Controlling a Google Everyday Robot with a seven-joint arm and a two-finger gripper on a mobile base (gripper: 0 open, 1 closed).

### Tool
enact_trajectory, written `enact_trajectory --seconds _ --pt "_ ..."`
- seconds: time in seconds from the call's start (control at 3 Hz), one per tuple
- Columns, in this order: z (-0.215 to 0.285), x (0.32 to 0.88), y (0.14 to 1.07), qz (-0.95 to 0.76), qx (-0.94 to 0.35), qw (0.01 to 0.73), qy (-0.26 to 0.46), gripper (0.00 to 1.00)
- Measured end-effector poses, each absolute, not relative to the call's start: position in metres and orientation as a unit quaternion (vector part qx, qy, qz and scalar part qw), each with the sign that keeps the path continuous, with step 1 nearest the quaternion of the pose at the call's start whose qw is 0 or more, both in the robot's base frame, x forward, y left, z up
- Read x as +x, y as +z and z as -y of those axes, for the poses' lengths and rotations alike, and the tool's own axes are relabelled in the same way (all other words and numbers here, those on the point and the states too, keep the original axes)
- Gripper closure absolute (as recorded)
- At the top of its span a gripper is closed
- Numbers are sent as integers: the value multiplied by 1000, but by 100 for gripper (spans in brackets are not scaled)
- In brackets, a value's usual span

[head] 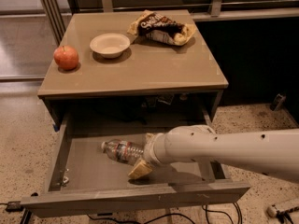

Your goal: Pick water bottle from top drawer and place on counter

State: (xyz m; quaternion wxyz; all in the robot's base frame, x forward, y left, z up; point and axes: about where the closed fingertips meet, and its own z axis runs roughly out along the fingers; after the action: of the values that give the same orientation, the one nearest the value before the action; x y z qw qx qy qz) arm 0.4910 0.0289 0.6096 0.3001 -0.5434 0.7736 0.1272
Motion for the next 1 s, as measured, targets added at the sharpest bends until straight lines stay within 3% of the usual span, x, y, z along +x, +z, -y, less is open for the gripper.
enact_trajectory --seconds 0.33,1.0 --pt "-29 491 610 -774 -543 300 127 42" --pt "-29 491 610 -773 -544 300 128 100"
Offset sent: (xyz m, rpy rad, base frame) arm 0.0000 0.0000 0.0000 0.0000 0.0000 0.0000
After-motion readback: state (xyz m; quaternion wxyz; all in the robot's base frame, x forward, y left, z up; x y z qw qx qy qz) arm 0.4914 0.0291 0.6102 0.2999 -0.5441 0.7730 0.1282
